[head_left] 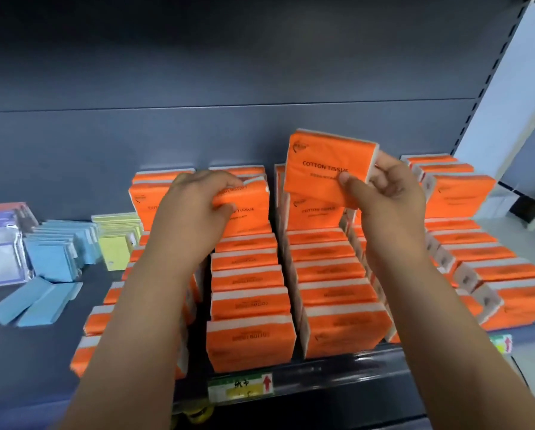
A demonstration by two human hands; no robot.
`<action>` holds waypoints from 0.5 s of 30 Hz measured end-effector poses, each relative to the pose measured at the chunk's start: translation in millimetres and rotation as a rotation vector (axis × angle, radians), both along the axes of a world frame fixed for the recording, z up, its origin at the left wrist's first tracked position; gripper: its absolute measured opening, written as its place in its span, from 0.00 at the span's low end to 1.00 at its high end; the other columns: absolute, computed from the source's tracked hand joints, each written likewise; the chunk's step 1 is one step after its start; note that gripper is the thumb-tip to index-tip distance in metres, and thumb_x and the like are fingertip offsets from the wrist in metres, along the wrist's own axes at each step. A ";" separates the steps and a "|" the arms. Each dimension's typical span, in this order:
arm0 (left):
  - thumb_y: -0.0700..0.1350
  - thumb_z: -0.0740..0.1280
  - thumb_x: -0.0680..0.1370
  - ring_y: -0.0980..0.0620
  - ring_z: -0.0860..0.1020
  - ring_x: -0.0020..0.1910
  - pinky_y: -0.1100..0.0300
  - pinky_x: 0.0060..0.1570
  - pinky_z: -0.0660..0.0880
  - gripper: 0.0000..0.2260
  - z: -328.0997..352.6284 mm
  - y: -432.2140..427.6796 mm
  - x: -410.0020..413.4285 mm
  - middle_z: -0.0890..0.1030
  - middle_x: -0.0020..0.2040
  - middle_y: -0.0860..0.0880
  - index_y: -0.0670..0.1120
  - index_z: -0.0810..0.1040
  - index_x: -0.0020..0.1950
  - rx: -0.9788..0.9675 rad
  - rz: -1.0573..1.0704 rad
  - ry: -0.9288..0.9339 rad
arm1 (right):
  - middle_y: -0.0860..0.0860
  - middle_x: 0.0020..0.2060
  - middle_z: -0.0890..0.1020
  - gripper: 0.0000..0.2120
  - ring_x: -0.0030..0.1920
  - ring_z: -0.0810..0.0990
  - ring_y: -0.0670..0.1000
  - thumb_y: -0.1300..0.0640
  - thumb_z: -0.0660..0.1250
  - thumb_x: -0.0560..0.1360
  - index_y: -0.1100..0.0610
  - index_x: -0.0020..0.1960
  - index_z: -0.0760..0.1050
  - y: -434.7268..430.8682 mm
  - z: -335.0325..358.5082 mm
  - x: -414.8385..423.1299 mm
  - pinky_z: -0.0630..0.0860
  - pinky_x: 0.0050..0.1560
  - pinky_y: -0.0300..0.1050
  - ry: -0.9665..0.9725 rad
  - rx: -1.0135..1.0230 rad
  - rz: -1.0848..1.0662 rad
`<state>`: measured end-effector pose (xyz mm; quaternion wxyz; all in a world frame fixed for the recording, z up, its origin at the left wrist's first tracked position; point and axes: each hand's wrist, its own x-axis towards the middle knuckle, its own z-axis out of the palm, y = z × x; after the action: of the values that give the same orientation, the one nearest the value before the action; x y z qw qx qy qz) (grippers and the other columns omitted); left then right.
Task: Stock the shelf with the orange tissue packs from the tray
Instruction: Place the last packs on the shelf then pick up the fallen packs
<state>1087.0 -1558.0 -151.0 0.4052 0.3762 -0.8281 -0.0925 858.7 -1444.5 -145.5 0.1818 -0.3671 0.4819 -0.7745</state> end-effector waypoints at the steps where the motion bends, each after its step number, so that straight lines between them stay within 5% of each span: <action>1: 0.38 0.75 0.73 0.45 0.76 0.60 0.51 0.64 0.72 0.19 -2.0 -3.4 -4.1 0.83 0.58 0.53 0.53 0.83 0.61 -0.016 0.007 -0.014 | 0.63 0.52 0.85 0.18 0.50 0.86 0.56 0.68 0.72 0.75 0.63 0.64 0.77 -2.6 0.0 -0.7 0.83 0.53 0.52 -0.009 -0.008 0.001; 7: 0.36 0.75 0.72 0.41 0.75 0.58 0.47 0.60 0.74 0.20 -18.4 -11.2 -17.1 0.83 0.57 0.51 0.52 0.83 0.61 -0.146 0.039 -0.122 | 0.63 0.53 0.85 0.20 0.56 0.84 0.66 0.66 0.73 0.74 0.63 0.65 0.77 -13.4 -1.6 2.0 0.80 0.59 0.67 -0.021 -0.025 0.052; 15: 0.32 0.72 0.72 0.38 0.75 0.59 0.43 0.68 0.70 0.18 -30.7 -20.8 -19.7 0.80 0.56 0.46 0.46 0.84 0.59 -0.175 0.091 -0.104 | 0.60 0.54 0.86 0.21 0.57 0.85 0.62 0.65 0.75 0.72 0.60 0.65 0.77 -16.4 -7.2 5.9 0.80 0.59 0.66 0.018 0.009 0.092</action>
<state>1067.4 -1578.8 -181.7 0.3970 0.3808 -0.8349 0.0185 864.6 -1460.9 -152.7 0.2145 -0.3949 0.4696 -0.7599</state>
